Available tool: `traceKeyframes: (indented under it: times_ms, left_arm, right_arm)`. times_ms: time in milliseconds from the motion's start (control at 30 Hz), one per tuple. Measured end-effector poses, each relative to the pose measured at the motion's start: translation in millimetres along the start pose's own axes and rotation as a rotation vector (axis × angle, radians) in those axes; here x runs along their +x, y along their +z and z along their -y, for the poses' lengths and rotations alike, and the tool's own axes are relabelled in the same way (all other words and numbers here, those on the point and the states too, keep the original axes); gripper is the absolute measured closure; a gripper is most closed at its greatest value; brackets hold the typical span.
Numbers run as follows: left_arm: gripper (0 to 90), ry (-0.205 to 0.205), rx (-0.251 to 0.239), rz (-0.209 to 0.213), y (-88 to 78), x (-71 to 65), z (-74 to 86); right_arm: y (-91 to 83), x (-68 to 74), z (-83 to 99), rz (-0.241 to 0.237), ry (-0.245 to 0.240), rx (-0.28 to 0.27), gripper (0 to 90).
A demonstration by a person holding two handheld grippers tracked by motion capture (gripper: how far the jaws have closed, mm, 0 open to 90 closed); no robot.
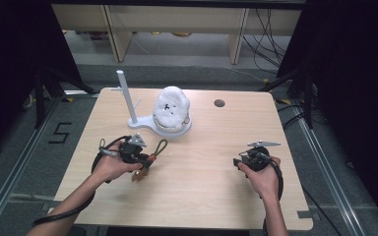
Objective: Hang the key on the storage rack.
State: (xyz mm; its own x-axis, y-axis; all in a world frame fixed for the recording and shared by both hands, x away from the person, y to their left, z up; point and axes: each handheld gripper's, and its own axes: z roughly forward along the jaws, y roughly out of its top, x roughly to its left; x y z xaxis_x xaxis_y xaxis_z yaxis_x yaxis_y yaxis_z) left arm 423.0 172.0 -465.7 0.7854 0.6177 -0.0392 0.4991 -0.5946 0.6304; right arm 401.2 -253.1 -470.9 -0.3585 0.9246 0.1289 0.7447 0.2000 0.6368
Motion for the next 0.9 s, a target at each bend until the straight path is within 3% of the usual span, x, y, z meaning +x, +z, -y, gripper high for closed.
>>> traceKeyframes:
  times_ms: [200,300,333,367,733,767,900]
  left_arm:
    - [67.7,-0.052,-0.096,-0.007,-11.5,2.6,16.4]
    - [67.7,-0.066,-0.129,-0.017,-16.8,2.9,22.4]
    - [67.7,-0.078,-0.151,-0.023,-17.9,2.3,24.1]
    - [67.7,-0.073,-0.157,-0.028,-20.1,3.4,25.7]
    - [67.7,-0.140,-0.290,-0.068,-34.8,2.2,38.0]
    - [67.6,-0.127,-0.281,-0.081,-36.9,2.8,38.6]
    - [67.7,-0.156,-0.329,-0.090,-39.7,2.5,40.0]
  right_arm:
    - [0.1,0.6,-0.1,0.000,0.006,0.001,59.8]
    - [-0.2,5.0,-0.7,-0.028,0.049,0.001,59.7]
    - [-0.3,5.3,-0.6,-0.025,0.049,0.000,59.7]
    - [0.3,3.4,0.3,-0.022,0.017,-0.003,59.6]
    - [2.3,3.2,0.8,-0.033,0.019,-0.019,59.1]
    - [2.3,3.3,0.8,-0.033,0.020,-0.018,59.0]
    - [2.2,3.4,0.9,-0.033,0.019,-0.015,58.7]
